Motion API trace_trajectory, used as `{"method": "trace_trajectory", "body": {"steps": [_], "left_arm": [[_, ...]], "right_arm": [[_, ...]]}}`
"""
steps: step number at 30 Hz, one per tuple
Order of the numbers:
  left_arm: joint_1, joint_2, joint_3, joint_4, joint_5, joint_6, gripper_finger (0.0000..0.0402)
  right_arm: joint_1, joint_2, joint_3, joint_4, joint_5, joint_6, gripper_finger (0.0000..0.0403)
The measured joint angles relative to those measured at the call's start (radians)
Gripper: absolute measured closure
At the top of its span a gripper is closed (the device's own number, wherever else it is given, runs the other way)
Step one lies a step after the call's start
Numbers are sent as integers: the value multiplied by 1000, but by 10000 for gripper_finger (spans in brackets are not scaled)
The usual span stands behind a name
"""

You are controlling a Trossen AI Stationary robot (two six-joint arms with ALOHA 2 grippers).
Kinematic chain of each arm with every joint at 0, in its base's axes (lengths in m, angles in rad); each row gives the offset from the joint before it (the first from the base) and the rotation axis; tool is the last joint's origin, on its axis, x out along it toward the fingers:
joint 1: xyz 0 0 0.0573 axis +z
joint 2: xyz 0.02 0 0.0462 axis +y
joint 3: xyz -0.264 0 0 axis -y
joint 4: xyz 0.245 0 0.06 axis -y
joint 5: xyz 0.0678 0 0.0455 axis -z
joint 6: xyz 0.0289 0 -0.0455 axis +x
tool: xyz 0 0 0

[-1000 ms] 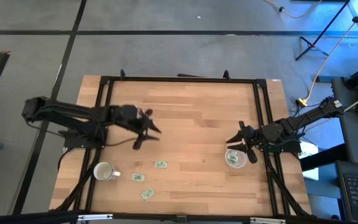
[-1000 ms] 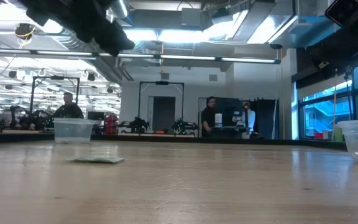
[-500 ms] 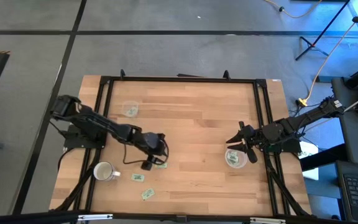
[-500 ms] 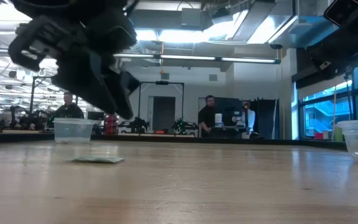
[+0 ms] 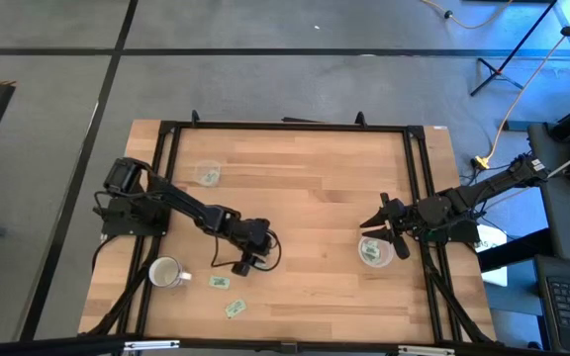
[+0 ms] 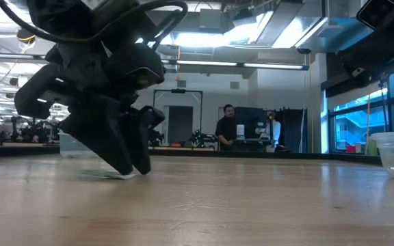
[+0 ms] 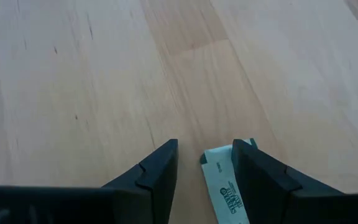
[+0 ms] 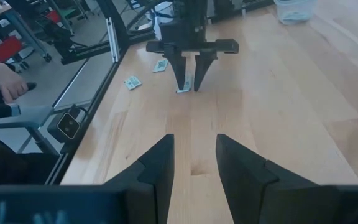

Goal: Pick and place Stevia / Truvia into bins
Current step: Put the stevia packet into the square transparent container

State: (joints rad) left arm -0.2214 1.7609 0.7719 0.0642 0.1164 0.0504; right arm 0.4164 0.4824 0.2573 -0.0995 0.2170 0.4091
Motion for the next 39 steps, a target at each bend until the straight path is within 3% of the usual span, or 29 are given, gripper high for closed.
{"method": "trace_trajectory", "body": {"steps": [9,19,32,39], "left_arm": [[-4,14,3,-40,10,15,262],[-6,15,1,-67,13,78,319],[-7,5,-4,-66,12,87,351],[-6,-43,-8,-98,3,87,395]], "right_arm": [[0,0,0,-1,0,-2,280],[0,0,0,-1,0,-2,280],[0,0,0,-2,0,-2,280],[0,0,0,-3,0,-2,280]]}}
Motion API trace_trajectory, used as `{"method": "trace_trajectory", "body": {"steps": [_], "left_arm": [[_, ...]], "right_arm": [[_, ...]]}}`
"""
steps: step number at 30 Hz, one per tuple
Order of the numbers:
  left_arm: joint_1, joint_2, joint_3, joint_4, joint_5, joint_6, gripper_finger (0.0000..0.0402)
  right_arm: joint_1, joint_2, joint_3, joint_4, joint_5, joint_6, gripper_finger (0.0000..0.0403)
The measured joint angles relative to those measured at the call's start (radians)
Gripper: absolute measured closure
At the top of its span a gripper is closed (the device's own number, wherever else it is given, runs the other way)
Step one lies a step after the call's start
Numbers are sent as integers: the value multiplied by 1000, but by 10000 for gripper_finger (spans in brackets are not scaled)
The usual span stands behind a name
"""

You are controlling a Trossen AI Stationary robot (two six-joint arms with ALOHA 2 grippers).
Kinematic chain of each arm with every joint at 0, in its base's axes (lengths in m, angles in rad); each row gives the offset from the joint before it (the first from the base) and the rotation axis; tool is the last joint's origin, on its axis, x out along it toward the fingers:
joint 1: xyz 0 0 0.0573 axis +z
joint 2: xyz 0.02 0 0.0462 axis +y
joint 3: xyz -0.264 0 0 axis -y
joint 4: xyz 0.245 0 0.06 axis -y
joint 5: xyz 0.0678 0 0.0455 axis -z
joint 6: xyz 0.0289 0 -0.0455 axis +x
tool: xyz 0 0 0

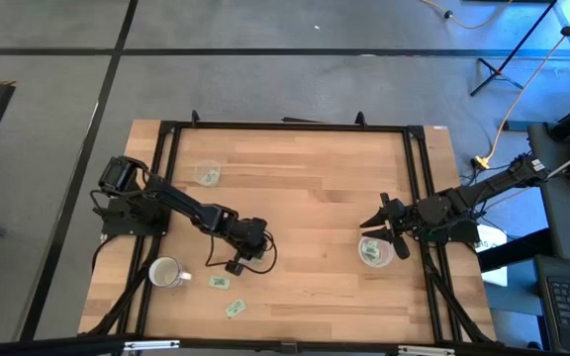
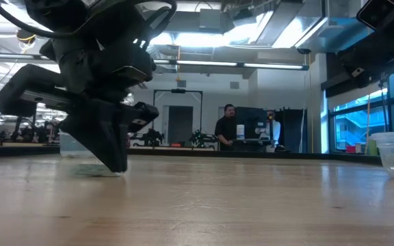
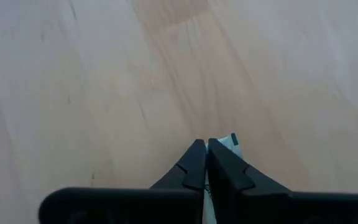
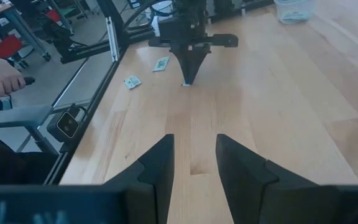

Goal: Pick and place Stevia / Truvia into bins
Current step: Put the stevia packet into the square transparent container

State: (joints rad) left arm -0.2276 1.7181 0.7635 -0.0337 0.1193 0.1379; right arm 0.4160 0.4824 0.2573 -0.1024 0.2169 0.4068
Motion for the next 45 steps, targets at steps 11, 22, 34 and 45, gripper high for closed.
{"method": "trace_trajectory", "body": {"steps": [11,22,34,45], "left_arm": [[57,-293,13,-169,7,-116,399],[277,-608,16,-481,-209,-144,399],[594,-673,-105,-520,-272,-107,399],[825,-709,-153,-509,-269,-19,399]], "right_arm": [[0,0,0,0,0,-5,280],[0,0,0,0,0,-21,280],[0,0,0,0,0,-22,280],[0,0,0,0,0,-22,280]]}}
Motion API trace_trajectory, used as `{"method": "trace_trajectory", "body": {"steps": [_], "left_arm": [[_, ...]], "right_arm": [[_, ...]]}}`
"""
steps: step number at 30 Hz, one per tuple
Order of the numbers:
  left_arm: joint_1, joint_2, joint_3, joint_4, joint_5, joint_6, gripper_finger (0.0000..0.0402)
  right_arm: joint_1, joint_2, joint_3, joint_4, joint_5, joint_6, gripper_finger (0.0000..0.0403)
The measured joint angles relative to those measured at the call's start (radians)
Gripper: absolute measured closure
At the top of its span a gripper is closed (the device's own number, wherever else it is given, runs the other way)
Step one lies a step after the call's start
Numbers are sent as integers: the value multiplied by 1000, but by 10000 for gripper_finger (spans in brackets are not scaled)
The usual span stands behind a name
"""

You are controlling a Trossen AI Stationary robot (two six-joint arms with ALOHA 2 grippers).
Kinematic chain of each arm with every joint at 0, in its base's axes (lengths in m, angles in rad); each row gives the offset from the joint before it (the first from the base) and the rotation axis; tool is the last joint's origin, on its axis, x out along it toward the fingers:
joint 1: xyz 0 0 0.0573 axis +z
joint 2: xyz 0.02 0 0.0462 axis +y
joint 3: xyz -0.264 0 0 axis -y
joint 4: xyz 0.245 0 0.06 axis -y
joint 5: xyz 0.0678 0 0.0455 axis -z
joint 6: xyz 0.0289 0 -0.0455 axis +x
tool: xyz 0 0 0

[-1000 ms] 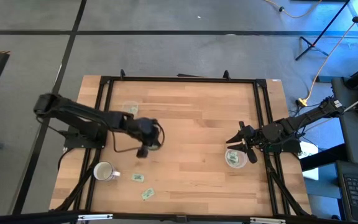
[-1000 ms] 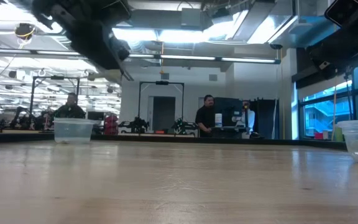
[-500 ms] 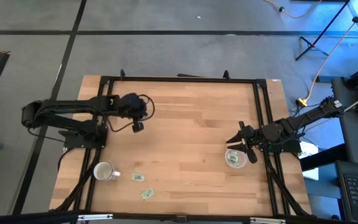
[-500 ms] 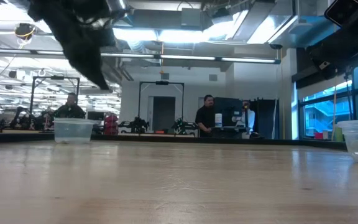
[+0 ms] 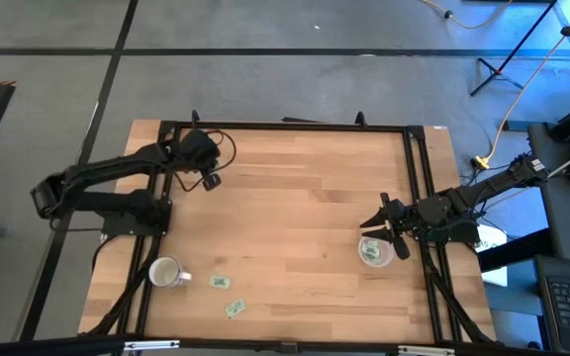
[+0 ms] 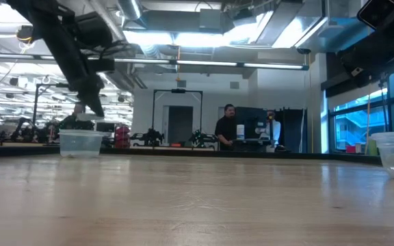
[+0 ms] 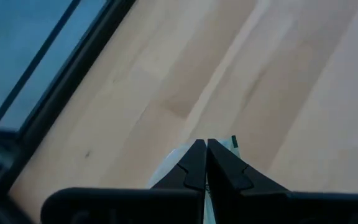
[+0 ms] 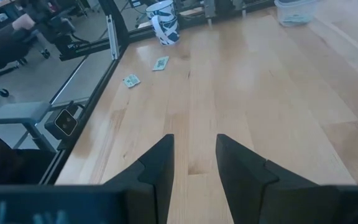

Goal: Pick and place Stevia / Truvia into bins
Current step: Put the stevia packet into the square transparent container

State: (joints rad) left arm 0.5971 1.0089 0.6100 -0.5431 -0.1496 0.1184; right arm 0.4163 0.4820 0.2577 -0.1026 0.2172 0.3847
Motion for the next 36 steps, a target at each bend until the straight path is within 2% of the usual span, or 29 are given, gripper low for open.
{"method": "trace_trajectory", "body": {"steps": [5,12,23,29,36], "left_arm": [[57,2,-40,9,-32,15,399],[92,2,-100,97,-8,24,399],[99,2,-104,91,-2,26,389],[99,2,-104,72,56,36,394],[99,2,-104,45,40,36,393]], "right_arm": [[0,0,0,0,0,0,280],[0,0,0,0,0,0,280],[0,0,0,0,0,0,280],[0,0,0,0,0,0,280],[0,0,0,0,0,0,280]]}}
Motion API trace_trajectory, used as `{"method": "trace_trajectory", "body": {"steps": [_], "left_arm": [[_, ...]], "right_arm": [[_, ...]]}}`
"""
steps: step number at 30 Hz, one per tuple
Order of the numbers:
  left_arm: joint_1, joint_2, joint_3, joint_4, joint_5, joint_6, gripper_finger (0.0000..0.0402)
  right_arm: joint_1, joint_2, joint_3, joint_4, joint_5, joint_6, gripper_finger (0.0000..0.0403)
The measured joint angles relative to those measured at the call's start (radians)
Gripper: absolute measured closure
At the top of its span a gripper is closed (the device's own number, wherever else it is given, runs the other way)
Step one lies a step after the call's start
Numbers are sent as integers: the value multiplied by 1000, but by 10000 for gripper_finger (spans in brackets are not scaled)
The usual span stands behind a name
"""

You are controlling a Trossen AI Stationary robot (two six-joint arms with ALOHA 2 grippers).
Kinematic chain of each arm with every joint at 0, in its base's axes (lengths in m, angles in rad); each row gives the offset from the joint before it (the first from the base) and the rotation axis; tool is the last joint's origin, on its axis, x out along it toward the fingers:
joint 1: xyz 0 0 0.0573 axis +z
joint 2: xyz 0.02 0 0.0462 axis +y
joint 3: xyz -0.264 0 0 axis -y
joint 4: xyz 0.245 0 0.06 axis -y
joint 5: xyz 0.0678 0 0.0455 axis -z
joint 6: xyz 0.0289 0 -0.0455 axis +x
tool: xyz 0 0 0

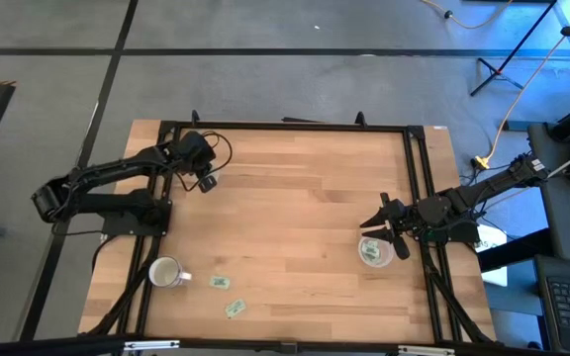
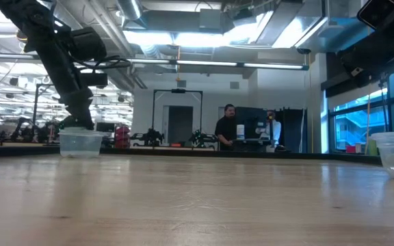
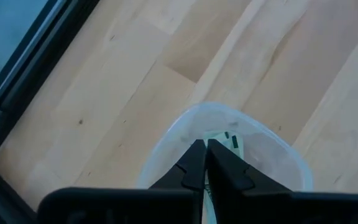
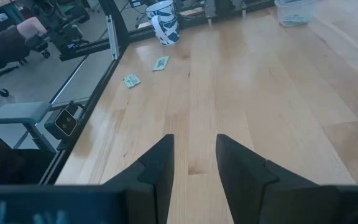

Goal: Pick and place Stevia / Truvia into bins
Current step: Put the stevia packet into the square transparent container

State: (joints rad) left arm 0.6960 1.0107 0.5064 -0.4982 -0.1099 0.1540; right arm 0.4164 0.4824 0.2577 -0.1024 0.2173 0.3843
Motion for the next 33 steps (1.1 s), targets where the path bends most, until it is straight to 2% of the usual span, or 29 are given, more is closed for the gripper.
{"method": "trace_trajectory", "body": {"steps": [14,16,19,22,24,27,33], "left_arm": [[-8,-5,25,-7,8,4,349],[-26,-18,52,-3,42,25,349],[-72,-35,90,0,164,64,348],[-145,-48,111,16,293,86,341],[-213,-48,111,32,336,85,334],[-336,-41,111,58,375,92,322],[-630,-7,105,197,382,76,299]], "right_arm": [[0,0,0,0,0,0,280],[0,0,0,0,0,0,280],[0,0,0,0,0,0,280],[0,0,0,0,0,0,280],[0,0,0,0,0,0,280],[0,0,0,0,0,0,280],[0,0,0,0,0,-1,280]]}}
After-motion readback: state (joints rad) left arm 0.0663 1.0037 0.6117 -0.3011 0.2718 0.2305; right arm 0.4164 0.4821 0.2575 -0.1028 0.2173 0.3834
